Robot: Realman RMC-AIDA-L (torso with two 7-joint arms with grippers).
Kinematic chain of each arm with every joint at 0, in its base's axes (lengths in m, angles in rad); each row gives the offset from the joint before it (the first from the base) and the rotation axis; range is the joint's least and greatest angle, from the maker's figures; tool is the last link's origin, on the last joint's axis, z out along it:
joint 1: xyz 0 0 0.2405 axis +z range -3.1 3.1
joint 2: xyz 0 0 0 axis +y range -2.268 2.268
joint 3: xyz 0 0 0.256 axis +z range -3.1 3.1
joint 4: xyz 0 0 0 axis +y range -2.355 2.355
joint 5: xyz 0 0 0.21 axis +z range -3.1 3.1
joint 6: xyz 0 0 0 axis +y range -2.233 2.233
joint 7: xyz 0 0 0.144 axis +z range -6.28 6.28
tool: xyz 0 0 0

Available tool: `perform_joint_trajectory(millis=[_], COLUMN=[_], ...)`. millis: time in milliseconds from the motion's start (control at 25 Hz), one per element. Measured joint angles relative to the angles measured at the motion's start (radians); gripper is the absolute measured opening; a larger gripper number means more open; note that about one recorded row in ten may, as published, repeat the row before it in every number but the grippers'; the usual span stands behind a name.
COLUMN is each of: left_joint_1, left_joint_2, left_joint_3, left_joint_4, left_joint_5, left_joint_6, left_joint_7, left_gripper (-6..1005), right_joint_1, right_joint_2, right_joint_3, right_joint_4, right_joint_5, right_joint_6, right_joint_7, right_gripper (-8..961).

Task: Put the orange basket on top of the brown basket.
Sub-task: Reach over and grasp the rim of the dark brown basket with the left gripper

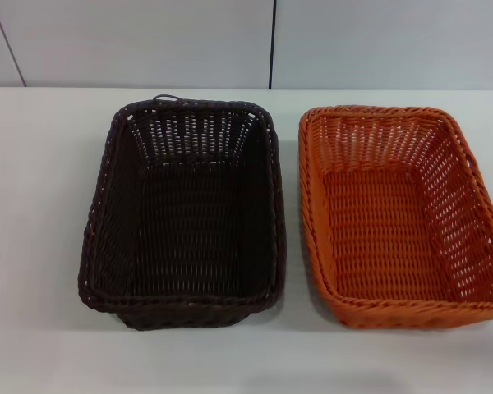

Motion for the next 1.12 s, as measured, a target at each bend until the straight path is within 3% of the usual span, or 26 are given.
perform_joint_trajectory(millis=[360,400,480,520,560,600,640,680,760,800,840,880,1000,1080,1120], left_joint_1=[-0.007,-0.005,0.025,0.025,0.058,0.058,0.116,0.116,0.197,0.197,0.229,0.229,0.232,0.232,0.220], left_joint_2=[0.004,0.007,0.028,0.028,0.039,0.039,0.045,0.045,0.023,0.023,0.012,0.012,0.011,0.011,0.012], left_joint_3=[0.009,0.010,-0.009,-0.009,-0.050,-0.050,-0.127,-0.127,-0.234,-0.234,-0.298,-0.298,-0.430,-0.430,-0.481], left_joint_4=[-0.025,-0.051,-0.218,-0.218,-0.360,-0.360,-0.581,-0.581,-0.862,-0.862,-1.007,-1.007,-1.185,-1.185,-1.224], left_joint_5=[0.005,0.006,0.006,0.006,0.006,0.006,0.006,0.006,0.007,0.007,0.004,0.004,-0.002,-0.002,-0.002], left_joint_6=[-0.012,-0.030,-0.180,-0.180,-0.308,-0.308,-0.519,-0.519,-0.832,-0.832,-1.020,-1.020,-1.390,-1.390,-1.514], left_joint_7=[0.002,0.008,0.111,0.111,0.200,0.200,0.319,0.319,0.454,0.454,0.491,0.491,0.435,0.435,0.407], left_gripper=[784,784,784,783,783,782,780,779,776,775,774,772,768,765,764], right_joint_1=[0.005,0.006,0.008,0.010,0.013,0.013,0.016,0.018,0.021,0.021,0.022,0.022,0.023,0.024,0.026], right_joint_2=[0.000,0.000,0.000,-0.001,-0.001,-0.001,-0.001,-0.002,-0.003,-0.003,-0.003,-0.003,-0.003,-0.004,-0.004], right_joint_3=[-0.001,-0.001,-0.001,0.000,0.000,0.000,0.000,0.000,0.005,0.005,0.006,0.006,0.007,0.008,0.008], right_joint_4=[-0.005,-0.006,-0.008,-0.009,-0.009,-0.009,-0.009,-0.009,-0.009,-0.009,-0.009,-0.009,-0.010,-0.011,-0.010], right_joint_5=[0.000,0.000,0.000,0.000,-0.001,-0.001,-0.001,-0.001,-0.001,-0.001,-0.001,-0.001,-0.001,-0.001,-0.001], right_joint_6=[-0.009,-0.013,-0.030,-0.039,-0.048,-0.048,-0.058,-0.067,-0.087,-0.087,-0.093,-0.093,-0.104,-0.114,-0.116], right_joint_7=[0.000,0.000,0.000,0.000,0.000,0.000,0.000,0.000,0.000,0.000,0.000,0.000,0.000,0.001,0.004], right_gripper=[791,791,790,790,790,790,790,790,790,790,790,790,790,790,790])
